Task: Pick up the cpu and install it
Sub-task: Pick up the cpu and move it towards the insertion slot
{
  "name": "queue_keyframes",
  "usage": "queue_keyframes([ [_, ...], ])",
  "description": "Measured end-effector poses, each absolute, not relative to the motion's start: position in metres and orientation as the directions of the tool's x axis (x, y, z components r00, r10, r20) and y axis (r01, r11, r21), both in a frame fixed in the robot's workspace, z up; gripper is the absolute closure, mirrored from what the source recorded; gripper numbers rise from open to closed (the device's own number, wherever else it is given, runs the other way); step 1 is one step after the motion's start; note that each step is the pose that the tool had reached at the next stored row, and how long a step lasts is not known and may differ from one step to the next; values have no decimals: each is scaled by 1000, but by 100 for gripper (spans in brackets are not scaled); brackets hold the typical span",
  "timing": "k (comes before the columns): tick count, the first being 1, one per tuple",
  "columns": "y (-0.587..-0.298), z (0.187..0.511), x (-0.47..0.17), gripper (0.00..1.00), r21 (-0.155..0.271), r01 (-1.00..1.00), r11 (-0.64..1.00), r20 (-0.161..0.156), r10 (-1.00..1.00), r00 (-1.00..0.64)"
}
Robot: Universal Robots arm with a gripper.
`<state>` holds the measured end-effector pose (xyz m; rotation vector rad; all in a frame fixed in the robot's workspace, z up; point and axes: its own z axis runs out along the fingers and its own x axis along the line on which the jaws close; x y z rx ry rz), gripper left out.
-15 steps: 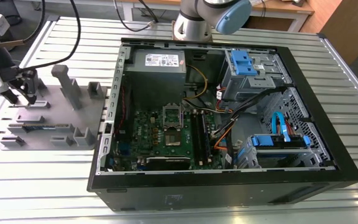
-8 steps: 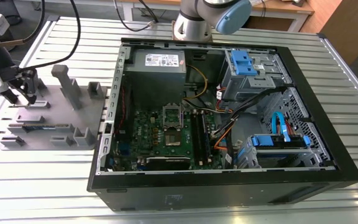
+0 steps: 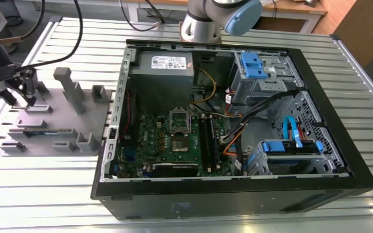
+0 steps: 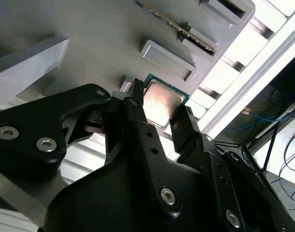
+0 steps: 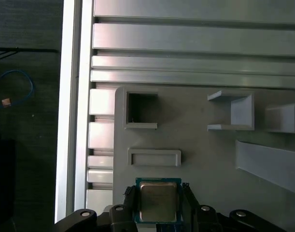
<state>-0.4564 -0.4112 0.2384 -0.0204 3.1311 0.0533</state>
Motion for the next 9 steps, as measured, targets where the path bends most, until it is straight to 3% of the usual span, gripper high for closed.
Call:
queue_keyframes([
  [9, -411, 249, -456, 53, 34, -13, 999, -10, -13, -1000],
])
